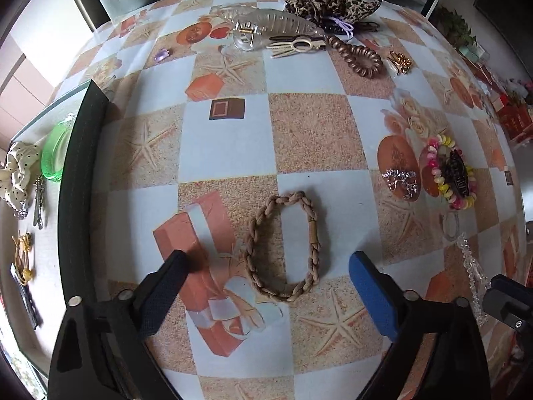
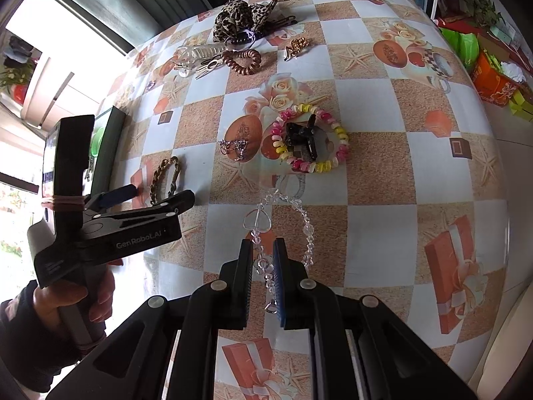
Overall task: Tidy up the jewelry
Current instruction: 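Carry the hair tie with the left tool while the right carries the bracelet to the tray, then open both tools to release the hair tie and bracelet in the tray, then move both tools back over the silver charm and black claw clip, then grasp the silver charm with the left tool while the right grasps the black claw clip, then carry the silver charm with the left tool while the right carries the claw clip to the tray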
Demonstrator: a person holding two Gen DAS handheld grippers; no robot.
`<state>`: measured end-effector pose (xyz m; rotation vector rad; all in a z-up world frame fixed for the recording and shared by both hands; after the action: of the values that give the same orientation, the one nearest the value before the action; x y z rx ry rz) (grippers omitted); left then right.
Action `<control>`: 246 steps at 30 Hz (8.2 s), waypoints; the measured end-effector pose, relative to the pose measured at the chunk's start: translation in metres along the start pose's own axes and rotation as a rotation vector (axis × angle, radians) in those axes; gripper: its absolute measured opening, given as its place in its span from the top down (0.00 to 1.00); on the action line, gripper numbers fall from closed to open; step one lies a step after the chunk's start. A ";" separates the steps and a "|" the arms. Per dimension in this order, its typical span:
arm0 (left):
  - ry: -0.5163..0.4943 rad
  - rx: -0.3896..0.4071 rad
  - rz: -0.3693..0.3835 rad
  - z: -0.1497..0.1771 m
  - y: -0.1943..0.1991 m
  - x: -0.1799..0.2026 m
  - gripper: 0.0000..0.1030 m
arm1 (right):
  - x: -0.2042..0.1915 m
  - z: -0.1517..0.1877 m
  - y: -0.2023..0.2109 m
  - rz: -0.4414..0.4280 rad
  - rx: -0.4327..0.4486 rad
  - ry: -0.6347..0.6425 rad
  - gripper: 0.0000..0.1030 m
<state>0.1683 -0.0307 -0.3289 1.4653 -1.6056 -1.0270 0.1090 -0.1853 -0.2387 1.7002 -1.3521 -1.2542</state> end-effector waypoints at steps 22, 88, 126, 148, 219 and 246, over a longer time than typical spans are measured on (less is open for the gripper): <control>0.080 0.178 0.133 -0.018 0.120 -0.024 0.87 | -0.031 -0.019 0.020 -0.044 0.032 0.026 0.88; 0.306 0.110 -0.192 0.068 0.113 -0.260 0.87 | -0.316 -0.041 -0.166 -0.176 -0.141 0.392 0.86; 0.136 0.146 -0.243 0.029 0.149 -0.164 0.00 | -0.087 0.003 -0.024 -0.085 -0.048 -0.034 0.14; -0.009 0.119 -0.113 -0.009 0.100 -0.032 0.00 | 0.045 -0.029 0.004 0.069 0.029 -0.115 0.14; -0.089 0.141 0.151 -0.040 0.050 0.066 0.65 | 0.042 -0.053 -0.016 -0.103 0.053 -0.113 0.76; 0.100 0.225 0.062 0.002 0.140 -0.062 0.65 | -0.052 -0.012 -0.009 -0.118 -0.019 -0.012 0.76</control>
<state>0.1131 0.0367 -0.2025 1.5773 -1.7263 -0.7448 0.1228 -0.1336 -0.2272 1.7847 -1.2584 -1.3399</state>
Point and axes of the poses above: each gripper's, at about its wrist camera, not at the fingertips, and y roughly against the way its jaws point, x to its right, z to its underside, the point moved 9 cm from there along -y, roughly the way its jaws point, and after that the axes turned 12 degrees about x, right-handed, at the moved point
